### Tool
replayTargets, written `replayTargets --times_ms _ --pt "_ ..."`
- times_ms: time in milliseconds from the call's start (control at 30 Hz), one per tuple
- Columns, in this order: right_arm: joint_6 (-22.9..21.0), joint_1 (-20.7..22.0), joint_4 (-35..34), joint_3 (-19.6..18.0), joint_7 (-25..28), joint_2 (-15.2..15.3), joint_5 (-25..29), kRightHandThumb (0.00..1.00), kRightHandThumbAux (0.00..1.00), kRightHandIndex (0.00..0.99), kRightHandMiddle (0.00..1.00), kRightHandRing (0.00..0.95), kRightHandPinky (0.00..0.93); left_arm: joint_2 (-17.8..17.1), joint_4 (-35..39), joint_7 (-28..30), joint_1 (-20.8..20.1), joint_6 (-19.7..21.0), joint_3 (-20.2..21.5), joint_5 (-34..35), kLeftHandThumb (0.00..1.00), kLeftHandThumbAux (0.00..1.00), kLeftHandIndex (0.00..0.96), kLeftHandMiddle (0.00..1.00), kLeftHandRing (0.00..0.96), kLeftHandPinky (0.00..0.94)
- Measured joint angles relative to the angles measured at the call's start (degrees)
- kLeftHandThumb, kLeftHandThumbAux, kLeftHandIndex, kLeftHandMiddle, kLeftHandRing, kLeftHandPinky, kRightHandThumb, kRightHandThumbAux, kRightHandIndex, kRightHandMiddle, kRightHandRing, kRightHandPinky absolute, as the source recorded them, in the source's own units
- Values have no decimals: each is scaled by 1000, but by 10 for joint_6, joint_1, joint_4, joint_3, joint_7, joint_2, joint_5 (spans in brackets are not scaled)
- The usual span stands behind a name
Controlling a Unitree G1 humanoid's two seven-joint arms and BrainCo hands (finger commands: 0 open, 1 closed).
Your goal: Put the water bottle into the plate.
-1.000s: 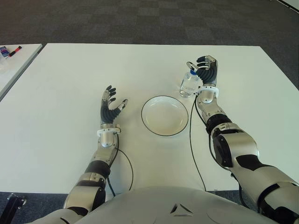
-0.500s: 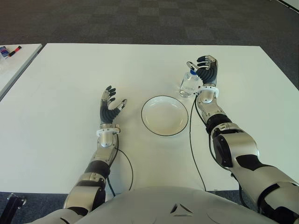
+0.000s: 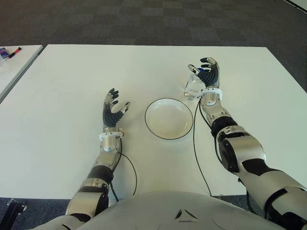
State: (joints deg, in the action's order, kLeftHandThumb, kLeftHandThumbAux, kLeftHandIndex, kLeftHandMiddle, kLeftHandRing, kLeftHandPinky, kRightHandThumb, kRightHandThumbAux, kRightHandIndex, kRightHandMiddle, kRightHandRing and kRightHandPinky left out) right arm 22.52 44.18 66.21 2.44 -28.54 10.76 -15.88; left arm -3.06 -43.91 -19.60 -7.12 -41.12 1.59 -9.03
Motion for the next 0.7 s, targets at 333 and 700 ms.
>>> replayTargets --times_ms 333,700 --pt "-41 0 -5 13 48 7 -1 469 485 19 66 98 154 2 10 0 7 4 0 0 213 785 124 182 177 205" --pt "-70 0 1 29 89 13 -8 460 435 0 1 9 76 2 11 -12 7 6 -2 -11 207 789 117 191 192 228"
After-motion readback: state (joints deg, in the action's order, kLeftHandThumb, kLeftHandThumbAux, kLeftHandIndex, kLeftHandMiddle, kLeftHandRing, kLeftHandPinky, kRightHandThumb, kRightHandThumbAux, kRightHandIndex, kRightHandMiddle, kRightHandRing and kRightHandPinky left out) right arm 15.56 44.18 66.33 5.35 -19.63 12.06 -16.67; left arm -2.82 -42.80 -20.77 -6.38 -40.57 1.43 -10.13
